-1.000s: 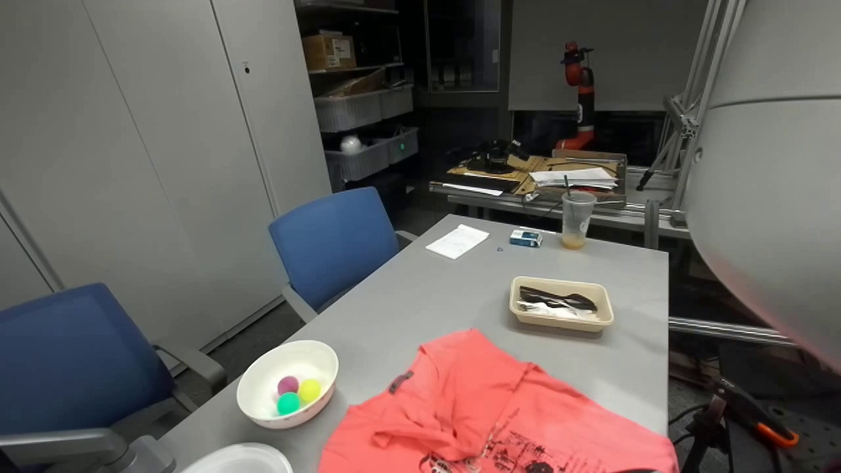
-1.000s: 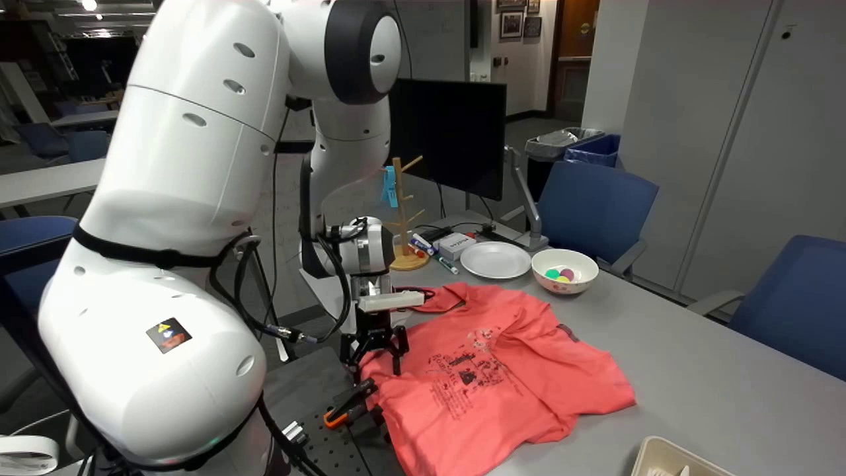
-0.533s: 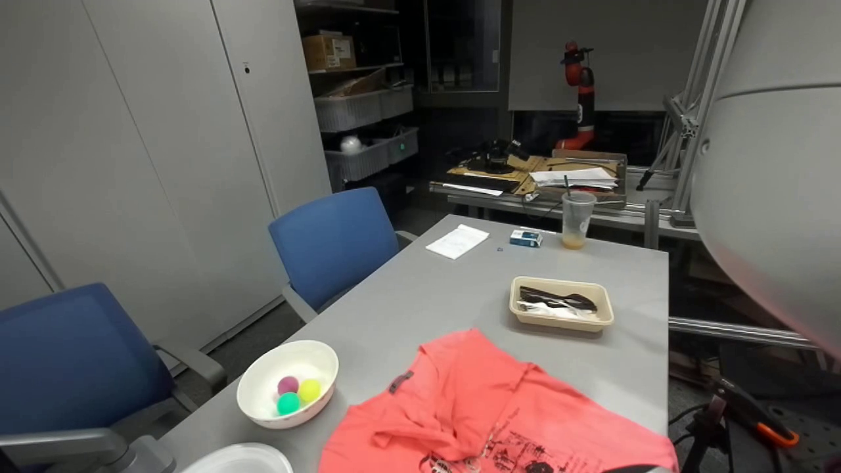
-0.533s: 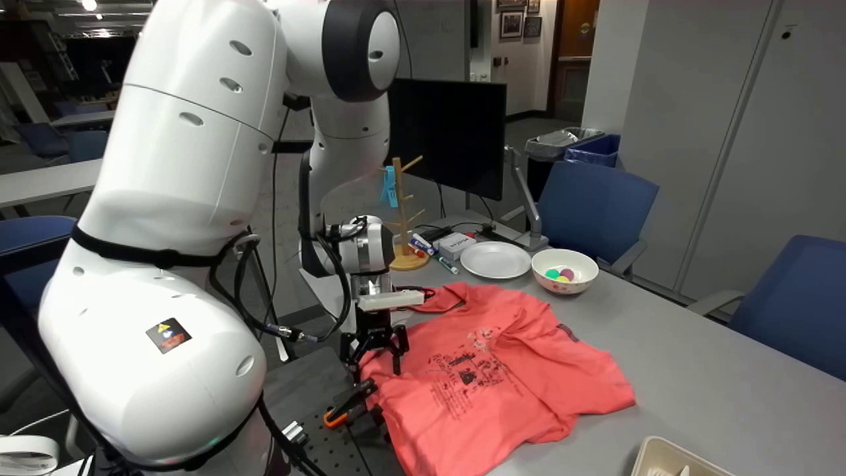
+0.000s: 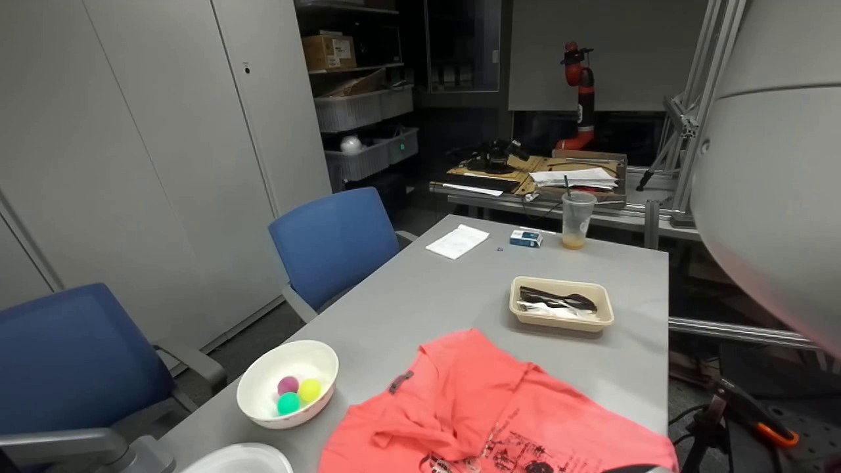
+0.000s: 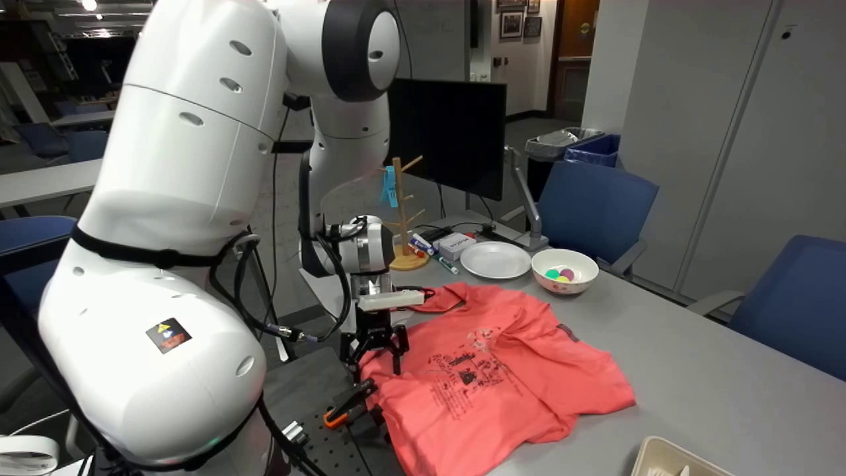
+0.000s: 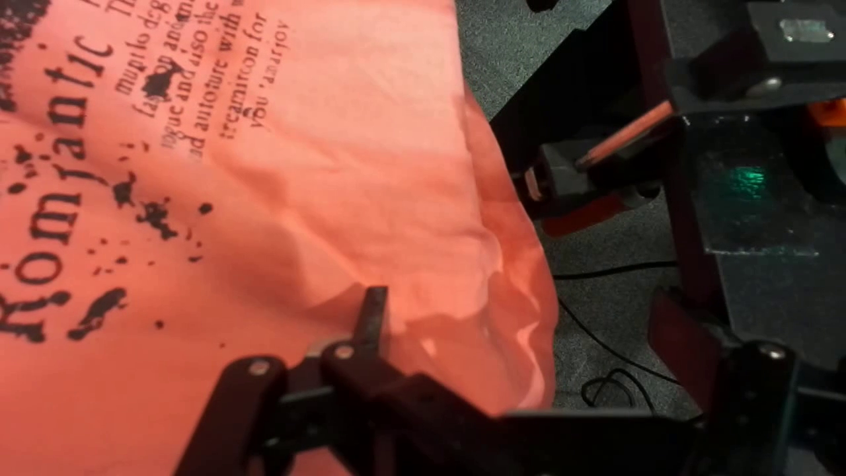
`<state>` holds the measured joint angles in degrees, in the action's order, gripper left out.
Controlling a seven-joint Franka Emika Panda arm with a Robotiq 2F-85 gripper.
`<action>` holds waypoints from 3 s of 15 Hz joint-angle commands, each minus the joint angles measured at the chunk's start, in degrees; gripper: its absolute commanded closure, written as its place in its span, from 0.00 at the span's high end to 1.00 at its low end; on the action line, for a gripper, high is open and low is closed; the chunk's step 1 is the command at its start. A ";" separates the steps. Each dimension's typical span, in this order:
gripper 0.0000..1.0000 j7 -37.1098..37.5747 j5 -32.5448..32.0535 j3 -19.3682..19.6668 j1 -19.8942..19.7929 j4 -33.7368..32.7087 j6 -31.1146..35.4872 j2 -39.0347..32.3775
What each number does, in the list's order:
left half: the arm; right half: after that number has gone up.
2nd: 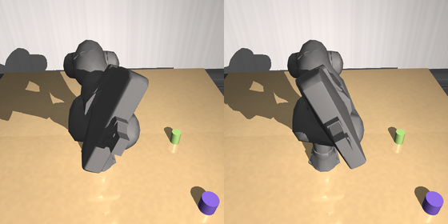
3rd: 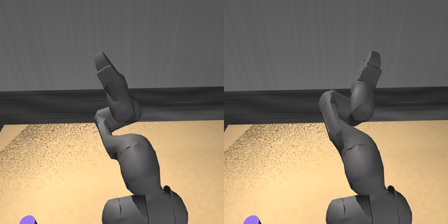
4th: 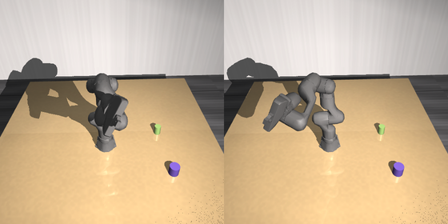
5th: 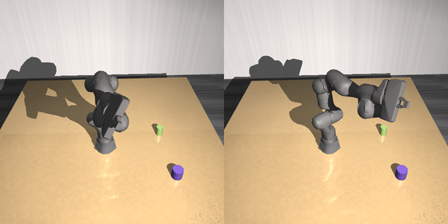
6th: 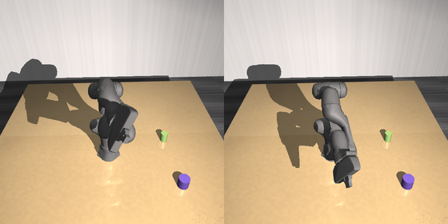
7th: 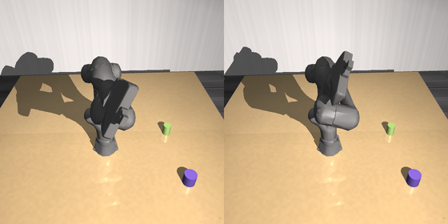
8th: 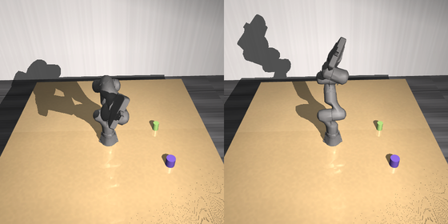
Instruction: Unfold the T-shirt on the table
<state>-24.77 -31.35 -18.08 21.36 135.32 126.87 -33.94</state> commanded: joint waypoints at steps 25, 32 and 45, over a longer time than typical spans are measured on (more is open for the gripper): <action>1.00 8.04 -0.18 2.92 -3.79 10.94 12.76 7.12; 1.00 12.61 1.92 7.60 -8.23 18.38 14.45 17.21; 1.00 37.18 5.87 11.09 -6.89 21.19 20.35 20.67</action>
<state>12.74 -25.87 -7.46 13.86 156.53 147.24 -13.24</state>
